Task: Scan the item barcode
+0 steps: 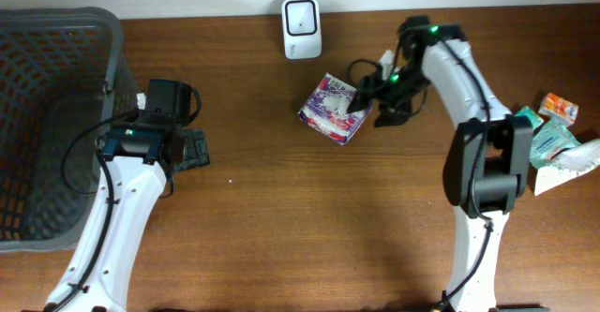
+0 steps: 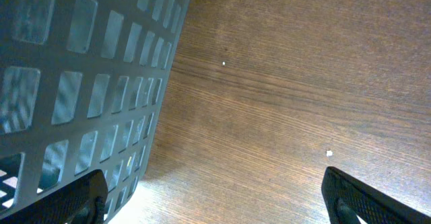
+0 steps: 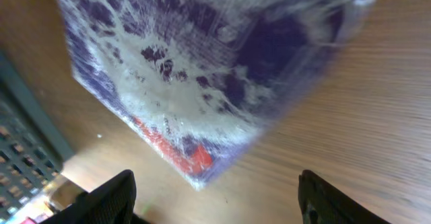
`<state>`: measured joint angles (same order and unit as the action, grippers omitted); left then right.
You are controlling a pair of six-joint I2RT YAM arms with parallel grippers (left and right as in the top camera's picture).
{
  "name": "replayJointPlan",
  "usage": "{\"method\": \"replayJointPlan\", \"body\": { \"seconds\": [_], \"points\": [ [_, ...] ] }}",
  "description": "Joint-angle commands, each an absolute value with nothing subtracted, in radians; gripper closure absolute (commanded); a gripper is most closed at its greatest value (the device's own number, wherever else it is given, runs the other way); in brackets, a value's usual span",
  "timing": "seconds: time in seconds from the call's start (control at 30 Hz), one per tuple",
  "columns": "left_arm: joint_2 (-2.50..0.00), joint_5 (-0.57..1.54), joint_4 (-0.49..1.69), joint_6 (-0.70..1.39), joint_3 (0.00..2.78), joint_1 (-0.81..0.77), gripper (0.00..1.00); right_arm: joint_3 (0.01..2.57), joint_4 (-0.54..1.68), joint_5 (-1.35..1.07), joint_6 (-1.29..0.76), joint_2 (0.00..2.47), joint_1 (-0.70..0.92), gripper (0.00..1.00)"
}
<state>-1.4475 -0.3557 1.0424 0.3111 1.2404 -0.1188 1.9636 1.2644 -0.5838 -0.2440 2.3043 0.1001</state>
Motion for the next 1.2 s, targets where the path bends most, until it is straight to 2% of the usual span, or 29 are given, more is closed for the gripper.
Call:
{"method": "replayJointPlan", "body": {
  "seconds": [0.0,0.1,0.17,0.23,0.27,0.33,0.4,0.47,0.53,0.6,0.63,0.67,0.7,0.77,0.83,0.93,1.0,1.03,1.07,1.1,1.17],
  "points": [
    [-1.444,-0.355,1.040,0.322,1.240,-0.115,0.01,1.871,1.194,-0.616,-0.265,2.297,0.171,0.30],
    [-1.444,-0.355,1.040,0.322,1.240,-0.115,0.01,1.804,1.100,-0.600,-0.279,2.297,0.204,0.39],
    [-1.444,-0.355,1.040,0.322,1.240,-0.115,0.01,1.797,1.091,-0.535,-0.279,2.297,0.202,0.77],
    [-1.444,-0.355,1.040,0.322,1.240,-0.115,0.01,1.798,1.097,-0.532,-0.279,2.297,0.191,0.85],
    [-1.444,-0.355,1.040,0.322,1.240,-0.115,0.01,1.799,1.113,-0.534,-0.274,2.297,0.182,0.96],
    [-1.444,-0.355,1.040,0.322,1.240,-0.115,0.01,1.826,1.183,-0.533,-0.177,2.290,0.162,0.96],
    [-1.444,-0.355,1.040,0.321,1.240,-0.115,0.01,1.907,1.319,-0.533,0.031,2.284,0.142,0.96],
    [-1.444,-0.355,1.040,0.322,1.240,-0.115,0.01,2.002,1.478,-0.427,0.223,2.284,0.137,0.96],
    [-1.444,-0.355,1.040,0.322,1.240,-0.115,0.01,2.035,1.558,-0.147,0.258,2.284,0.158,0.96],
    [-1.444,-0.355,1.040,0.322,1.240,-0.115,0.01,2.033,1.528,-0.119,0.257,2.284,0.172,0.96],
    [-1.444,-0.355,1.040,0.322,1.240,-0.115,0.01,2.032,1.501,-0.131,0.257,2.284,0.179,0.93],
    [-1.444,-0.355,1.040,0.322,1.240,-0.115,0.01,2.032,1.483,-0.131,0.254,2.284,0.185,0.84],
    [-1.444,-0.355,1.040,0.322,1.240,-0.115,0.01,2.032,1.465,-0.165,0.253,2.284,0.196,0.63],
    [-1.444,-0.355,1.040,0.322,1.240,-0.115,0.01,2.032,1.449,-0.290,0.253,2.284,0.205,0.48],
    [-1.444,-0.355,1.040,0.322,1.240,-0.115,0.01,2.032,1.425,-0.336,0.160,2.284,0.211,0.42],
    [-1.444,-0.355,1.040,0.322,1.240,-0.115,0.01,2.074,1.462,-0.329,0.039,2.284,0.186,0.41],
    [-1.444,-0.355,1.040,0.322,1.240,-0.115,0.01,2.195,1.552,-0.317,0.039,2.284,0.114,0.28],
    [-1.444,-0.355,1.040,0.322,1.240,-0.115,0.01,2.229,1.578,-0.315,0.039,2.284,0.087,0.26],
    [-1.444,-0.355,1.040,0.322,1.240,-0.115,0.01,2.262,1.596,-0.315,0.022,2.284,0.043,0.16],
    [-1.444,-0.355,1.040,0.322,1.240,-0.115,0.01,2.263,1.594,-0.318,0.009,2.284,0.015,0.00],
    [-1.444,-0.355,1.040,0.322,1.240,-0.115,0.01,2.227,1.572,-0.328,0.010,2.286,-0.059,0.01]
  ]
}}
